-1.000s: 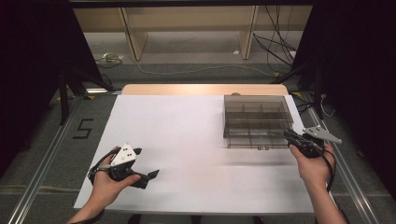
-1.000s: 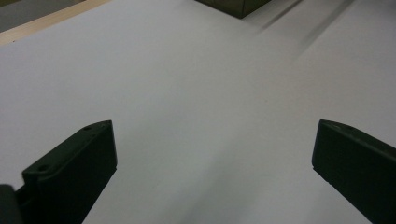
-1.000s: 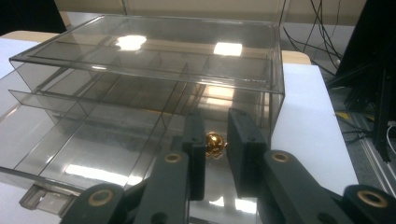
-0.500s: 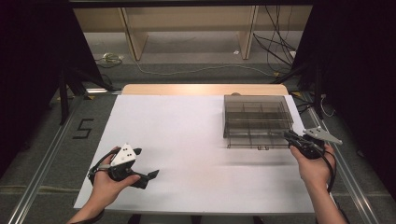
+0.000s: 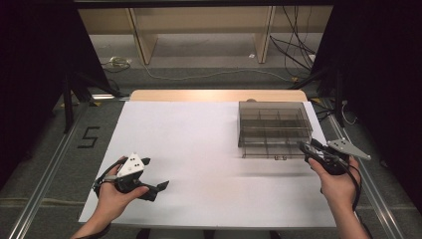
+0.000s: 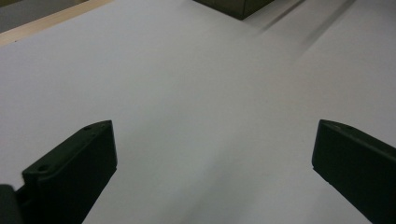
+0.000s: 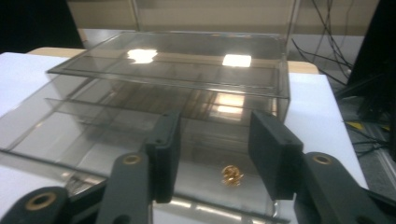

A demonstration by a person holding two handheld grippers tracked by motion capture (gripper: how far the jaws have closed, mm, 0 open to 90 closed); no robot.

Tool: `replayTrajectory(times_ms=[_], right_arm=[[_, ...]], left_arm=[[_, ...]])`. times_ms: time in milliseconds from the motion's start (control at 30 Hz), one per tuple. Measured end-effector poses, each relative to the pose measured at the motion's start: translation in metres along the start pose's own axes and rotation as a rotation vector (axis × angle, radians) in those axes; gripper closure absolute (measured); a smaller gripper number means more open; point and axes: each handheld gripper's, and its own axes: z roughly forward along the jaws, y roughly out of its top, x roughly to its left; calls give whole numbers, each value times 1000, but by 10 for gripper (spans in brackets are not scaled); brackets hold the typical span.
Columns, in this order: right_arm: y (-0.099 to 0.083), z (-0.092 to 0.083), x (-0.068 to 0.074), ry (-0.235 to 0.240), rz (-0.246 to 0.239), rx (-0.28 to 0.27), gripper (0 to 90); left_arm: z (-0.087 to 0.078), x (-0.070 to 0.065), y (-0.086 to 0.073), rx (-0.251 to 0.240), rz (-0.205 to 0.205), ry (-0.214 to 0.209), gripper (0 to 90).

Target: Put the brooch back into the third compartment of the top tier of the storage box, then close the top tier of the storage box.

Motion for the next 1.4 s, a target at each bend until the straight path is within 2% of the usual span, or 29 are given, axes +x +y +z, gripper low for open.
replayTrajectory(times_ms=[167, 367, 467, 933, 1233, 1300, 1400], right_arm=[[-3, -5, 10, 58, -26, 10, 526], [0, -7, 21, 84, -68, 1, 668], [1, -7, 25, 101, -77, 5, 685], [1, -11, 22, 83, -78, 6, 673], [2, -12, 17, 77, -69, 3, 663], [1, -11, 17, 87, -70, 7, 700], [2, -11, 19, 101, -74, 15, 824]], left_arm=[[0, -1, -1, -4, -9, -5, 0], [-1, 1, -2, -6, -15, -8, 0], [-1, 2, -3, -11, -22, -12, 0], [0, -1, -1, -4, -3, -10, 0], [-1, 1, -1, -9, -14, -7, 0], [-1, 2, -1, -9, -14, -11, 0], [1, 2, -2, -7, -18, -15, 0]])
